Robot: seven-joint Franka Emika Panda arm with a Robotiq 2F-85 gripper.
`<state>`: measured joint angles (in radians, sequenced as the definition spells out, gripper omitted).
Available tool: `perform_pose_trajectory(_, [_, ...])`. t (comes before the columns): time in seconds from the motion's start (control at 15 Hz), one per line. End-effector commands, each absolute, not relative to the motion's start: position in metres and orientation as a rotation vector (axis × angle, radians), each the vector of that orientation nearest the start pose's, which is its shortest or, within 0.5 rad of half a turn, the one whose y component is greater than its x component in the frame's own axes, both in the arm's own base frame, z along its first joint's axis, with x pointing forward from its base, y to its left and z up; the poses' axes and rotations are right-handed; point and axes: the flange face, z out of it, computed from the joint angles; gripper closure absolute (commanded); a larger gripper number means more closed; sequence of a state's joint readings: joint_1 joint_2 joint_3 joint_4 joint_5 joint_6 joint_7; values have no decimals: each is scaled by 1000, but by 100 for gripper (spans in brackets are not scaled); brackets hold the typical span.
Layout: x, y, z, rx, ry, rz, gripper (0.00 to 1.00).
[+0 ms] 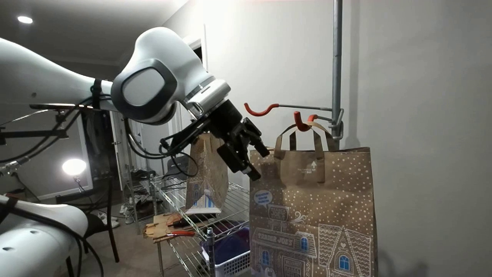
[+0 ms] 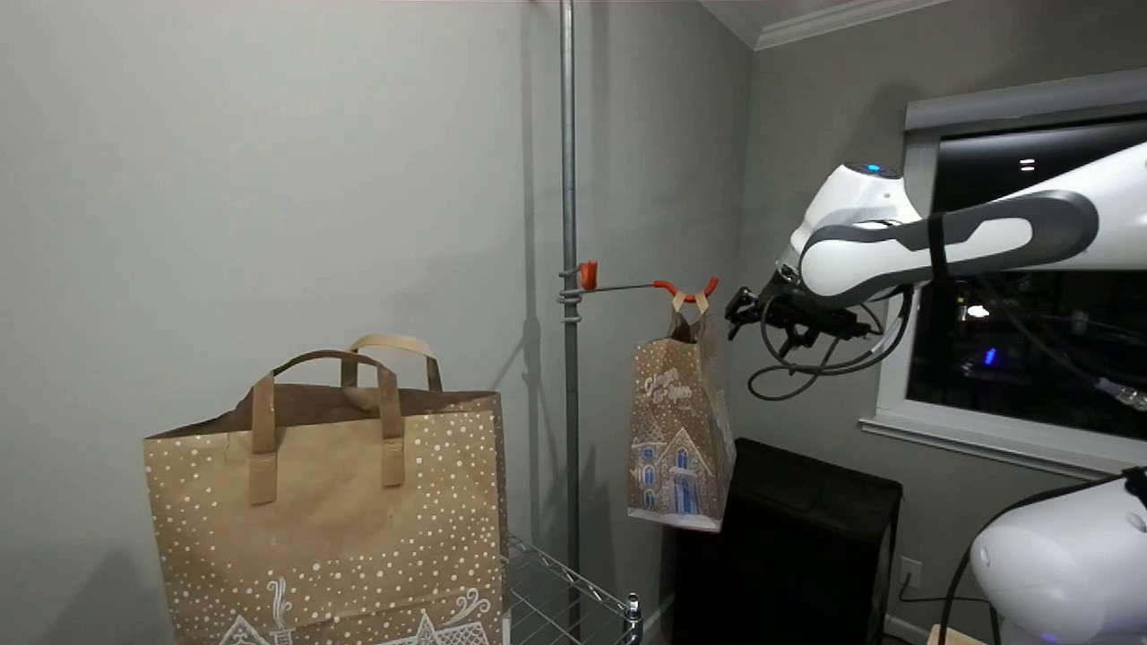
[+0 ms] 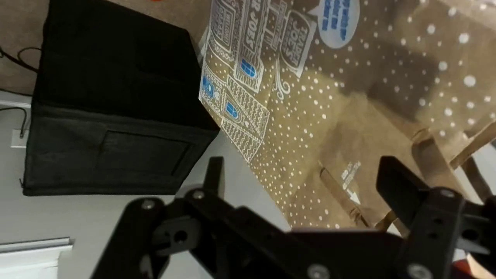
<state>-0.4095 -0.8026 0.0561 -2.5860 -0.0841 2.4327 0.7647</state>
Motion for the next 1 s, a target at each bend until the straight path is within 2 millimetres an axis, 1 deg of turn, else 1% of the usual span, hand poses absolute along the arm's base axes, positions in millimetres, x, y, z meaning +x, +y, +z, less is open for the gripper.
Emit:
perform_pose_trajectory(0.0, [365,-128,588,-2333,1637,-1076,0])
perform_pose_trajectory(0.07, [371,-126,593,-2299,1632,-1109,0])
perform_pose_trajectory(0.2, [378,-117,606,-2260,1602,-1124,0])
perform_pose_trajectory(0.27, [378,-108,611,-2294,1589,-1107,0])
perform_pose_trajectory(0.4, [377,-94,622,-2322,1532,-1134,0])
perform_pose_trajectory(0.6, [386,-83,636,-2299,1488,-1214,0])
perform_pose_trajectory(0.73, [396,-80,640,-2288,1489,-1233,0])
perform_pose_trajectory(0.93, [410,-77,638,-2286,1505,-1233,0])
